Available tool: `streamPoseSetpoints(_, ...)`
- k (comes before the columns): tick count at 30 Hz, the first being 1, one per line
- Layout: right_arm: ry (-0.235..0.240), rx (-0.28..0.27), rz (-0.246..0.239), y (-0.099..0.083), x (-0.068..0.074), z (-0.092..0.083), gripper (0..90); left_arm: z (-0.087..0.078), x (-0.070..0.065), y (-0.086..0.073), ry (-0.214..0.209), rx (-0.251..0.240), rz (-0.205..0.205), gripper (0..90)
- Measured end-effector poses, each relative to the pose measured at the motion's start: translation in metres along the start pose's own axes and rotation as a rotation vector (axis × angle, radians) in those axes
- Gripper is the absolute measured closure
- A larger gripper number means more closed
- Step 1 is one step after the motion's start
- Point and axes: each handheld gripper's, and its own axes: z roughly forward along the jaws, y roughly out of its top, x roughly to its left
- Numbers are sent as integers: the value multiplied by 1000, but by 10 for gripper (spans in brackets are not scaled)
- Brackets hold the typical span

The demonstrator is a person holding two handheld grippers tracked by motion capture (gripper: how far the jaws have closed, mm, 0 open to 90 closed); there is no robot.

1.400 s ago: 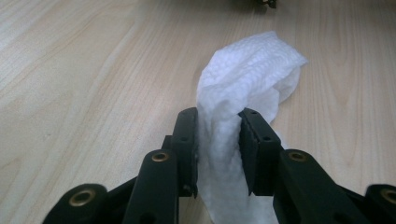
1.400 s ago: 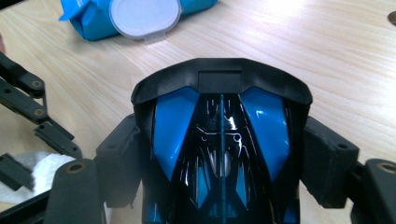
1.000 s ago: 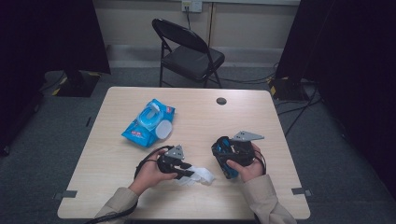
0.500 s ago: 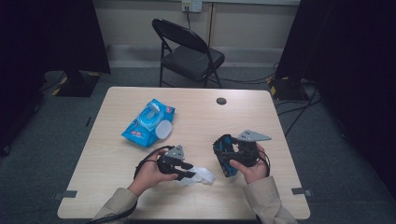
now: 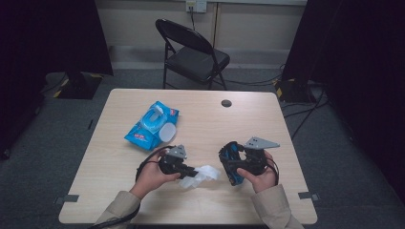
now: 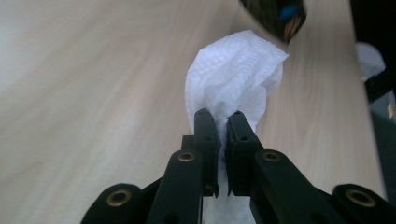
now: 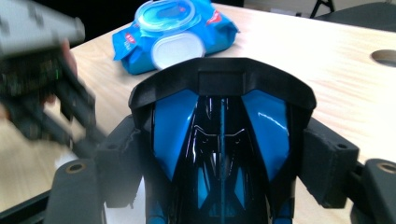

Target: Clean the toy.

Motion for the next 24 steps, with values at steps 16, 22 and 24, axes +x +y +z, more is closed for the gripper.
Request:
streamPoseSetpoints(16, 60, 12, -27, 3, 16, 13, 257, -38, 2, 31, 13, -158, -3, 849)
streamPoseSetpoints(22, 81, 25, -42, 2, 20, 18, 257, -28, 1, 45, 15, -150, 11, 847)
streamPoseSetpoints(24, 82, 29, -47, 2, 21, 19, 257, -28, 1, 48, 7, -172, -3, 847)
